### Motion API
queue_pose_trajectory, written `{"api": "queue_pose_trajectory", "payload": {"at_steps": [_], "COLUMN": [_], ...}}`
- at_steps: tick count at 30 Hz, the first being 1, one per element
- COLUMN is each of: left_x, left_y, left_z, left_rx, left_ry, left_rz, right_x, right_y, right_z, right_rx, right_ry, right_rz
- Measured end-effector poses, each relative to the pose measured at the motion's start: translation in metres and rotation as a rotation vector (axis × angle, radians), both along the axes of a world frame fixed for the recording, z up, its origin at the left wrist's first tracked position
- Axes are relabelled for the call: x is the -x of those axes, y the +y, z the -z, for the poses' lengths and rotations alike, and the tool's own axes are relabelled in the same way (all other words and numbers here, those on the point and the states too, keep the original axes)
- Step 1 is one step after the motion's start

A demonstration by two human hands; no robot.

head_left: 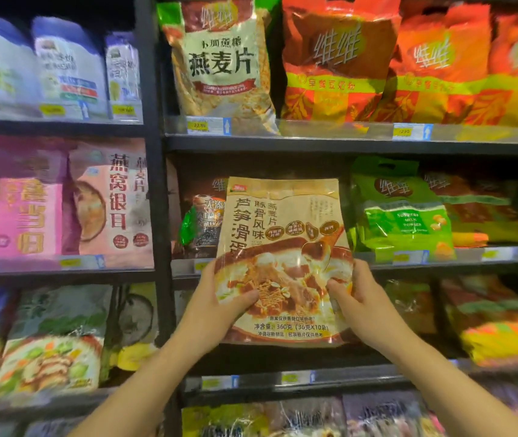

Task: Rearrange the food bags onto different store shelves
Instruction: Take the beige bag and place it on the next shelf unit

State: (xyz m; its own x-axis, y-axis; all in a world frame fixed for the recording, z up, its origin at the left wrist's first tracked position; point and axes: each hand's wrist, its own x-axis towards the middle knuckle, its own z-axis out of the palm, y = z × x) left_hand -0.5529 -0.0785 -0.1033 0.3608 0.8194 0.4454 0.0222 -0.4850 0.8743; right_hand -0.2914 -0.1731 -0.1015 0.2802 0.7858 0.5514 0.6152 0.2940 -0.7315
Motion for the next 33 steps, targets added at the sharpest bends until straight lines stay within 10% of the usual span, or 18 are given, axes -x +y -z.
{"api": "queue_pose_trajectory", "payload": {"at_steps": [33], "left_x": [0.467], "left_y": [-0.202], "left_z": [0.004], "left_rx": [-0.101], "left_ry": [-0.046], "left_rz": [-0.889], "right_x": [0.491], "right_y": [0.027], "right_z": [-0.004], "right_rx": [-0.138], "right_ry": [-0.084], "right_rz": [-0.848]}}
